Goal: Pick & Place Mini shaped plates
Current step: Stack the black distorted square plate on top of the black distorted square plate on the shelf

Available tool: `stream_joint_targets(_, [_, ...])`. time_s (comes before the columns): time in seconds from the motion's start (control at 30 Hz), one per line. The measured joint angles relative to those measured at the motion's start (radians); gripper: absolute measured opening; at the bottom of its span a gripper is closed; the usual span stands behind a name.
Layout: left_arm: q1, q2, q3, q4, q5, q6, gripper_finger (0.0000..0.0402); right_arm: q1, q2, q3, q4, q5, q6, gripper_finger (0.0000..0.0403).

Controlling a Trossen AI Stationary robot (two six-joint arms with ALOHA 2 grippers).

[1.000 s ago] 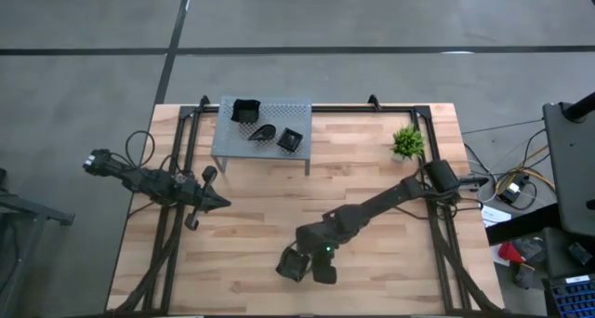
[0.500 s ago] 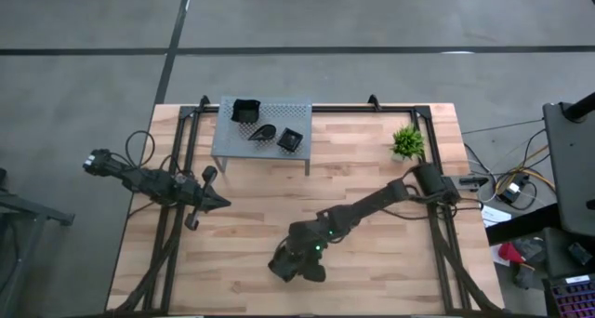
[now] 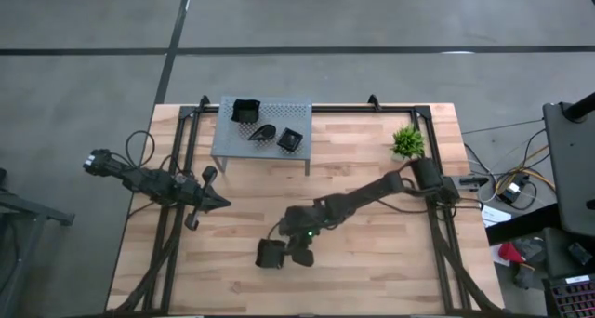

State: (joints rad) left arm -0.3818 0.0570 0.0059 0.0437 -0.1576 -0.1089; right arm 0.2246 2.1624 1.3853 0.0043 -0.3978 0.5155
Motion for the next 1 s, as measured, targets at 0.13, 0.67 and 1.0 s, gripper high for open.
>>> stream_joint_targets(0.13, [0.000,0.000,0.000,0.000,0.000,0.000,0.0000,-0.007,0.000,0.000,0.083,0.008,0.000,0.0008])
stream_joint_targets(0.67, [0.000,0.000,0.000,0.000,0.000,0.000,0.0000,0.038,-0.197,-0.063,-0.098,0.061,-0.185,0.0008])
stream_joint_targets(1.0, [0.000,0.005,0.000,0.000,0.000,0.000,0.0000,0.103,-0.531,-0.415,0.156,0.355,-0.214,0.0008])
